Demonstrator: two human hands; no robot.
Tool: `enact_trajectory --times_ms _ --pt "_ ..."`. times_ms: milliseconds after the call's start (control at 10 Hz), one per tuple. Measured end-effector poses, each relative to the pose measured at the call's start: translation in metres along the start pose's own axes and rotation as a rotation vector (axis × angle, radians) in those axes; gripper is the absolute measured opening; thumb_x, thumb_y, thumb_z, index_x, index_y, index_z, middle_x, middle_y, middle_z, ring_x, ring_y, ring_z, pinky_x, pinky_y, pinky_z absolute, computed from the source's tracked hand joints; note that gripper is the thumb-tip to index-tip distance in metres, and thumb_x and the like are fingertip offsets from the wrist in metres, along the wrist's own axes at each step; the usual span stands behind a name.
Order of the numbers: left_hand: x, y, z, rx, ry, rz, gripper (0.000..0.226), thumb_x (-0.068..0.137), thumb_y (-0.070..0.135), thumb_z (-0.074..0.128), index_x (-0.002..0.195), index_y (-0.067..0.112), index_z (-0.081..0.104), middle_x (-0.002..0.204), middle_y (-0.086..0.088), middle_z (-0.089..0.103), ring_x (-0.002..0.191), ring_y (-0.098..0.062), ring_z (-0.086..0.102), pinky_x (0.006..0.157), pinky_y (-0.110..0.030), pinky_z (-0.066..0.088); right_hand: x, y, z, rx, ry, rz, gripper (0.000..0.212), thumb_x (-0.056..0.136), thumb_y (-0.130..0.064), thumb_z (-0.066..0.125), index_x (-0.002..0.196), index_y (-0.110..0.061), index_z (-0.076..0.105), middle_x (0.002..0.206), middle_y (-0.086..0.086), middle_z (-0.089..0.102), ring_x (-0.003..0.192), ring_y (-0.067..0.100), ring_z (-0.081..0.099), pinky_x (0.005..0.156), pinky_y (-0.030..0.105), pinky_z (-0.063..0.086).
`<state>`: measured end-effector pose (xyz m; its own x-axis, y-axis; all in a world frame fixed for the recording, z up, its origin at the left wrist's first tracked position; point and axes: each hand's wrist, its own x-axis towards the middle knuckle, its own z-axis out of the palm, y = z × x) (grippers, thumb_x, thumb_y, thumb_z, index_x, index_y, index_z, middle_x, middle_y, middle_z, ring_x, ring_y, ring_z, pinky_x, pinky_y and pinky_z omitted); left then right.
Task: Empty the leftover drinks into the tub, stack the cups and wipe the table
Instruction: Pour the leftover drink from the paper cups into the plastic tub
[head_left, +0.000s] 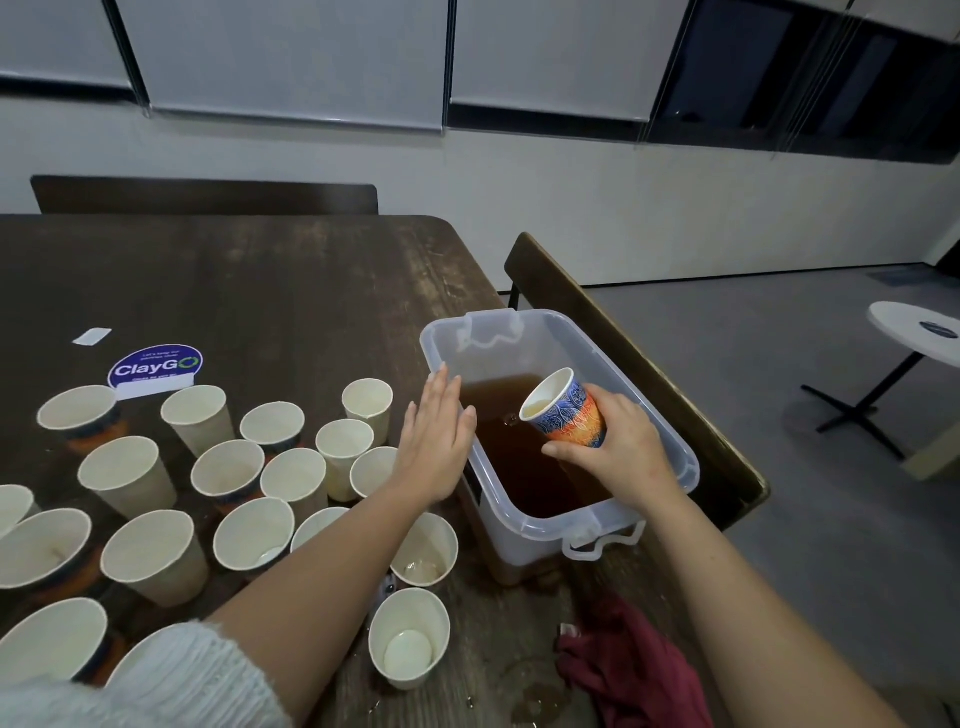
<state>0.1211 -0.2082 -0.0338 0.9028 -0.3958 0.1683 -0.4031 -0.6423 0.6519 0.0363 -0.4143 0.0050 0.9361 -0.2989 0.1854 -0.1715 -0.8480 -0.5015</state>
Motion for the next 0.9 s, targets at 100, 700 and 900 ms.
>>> enact_trajectory --times_ms 100,700,900 --pt "0.0001 0.0005 -0.0001 -0.005 0.003 0.002 0.052 0.105 0.035 0.02 0.154 0.021 0.012 0.162 0.006 -0.004 0.148 -0.007 -0.007 0.12 -0.038 -0.001 0.0005 0.0004 -0.0001 -0.023 -0.006 0.0 0.091 0.067 -0.07 0.069 0.142 -0.026 0.04 0.13 -0.001 0.052 0.12 0.017 0.047 0.102 0.046 0.044" --pt "-0.0004 0.0006 -0.0004 0.008 -0.001 -0.001 0.052 0.105 0.036 0.02 0.154 0.022 0.012 0.162 0.006 -0.003 0.148 -0.009 -0.007 0.119 -0.039 -0.002 0.0004 -0.0007 -0.0003 -0.053 -0.004 0.011 0.089 0.07 -0.066 0.071 0.143 -0.025 0.04 0.129 0.0 0.053 0.12 0.018 0.047 0.102 0.046 0.044" --pt "0.0002 0.0 -0.0003 0.0 0.001 0.005 0.051 0.105 0.035 0.02 0.154 0.021 0.013 0.162 0.005 -0.003 0.148 -0.009 -0.006 0.12 -0.039 -0.001 -0.0013 -0.003 -0.0008 -0.052 0.002 0.015 0.089 0.072 -0.063 0.072 0.144 -0.024 0.039 0.132 0.001 0.051 0.122 0.019 0.045 0.104 0.046 0.042"
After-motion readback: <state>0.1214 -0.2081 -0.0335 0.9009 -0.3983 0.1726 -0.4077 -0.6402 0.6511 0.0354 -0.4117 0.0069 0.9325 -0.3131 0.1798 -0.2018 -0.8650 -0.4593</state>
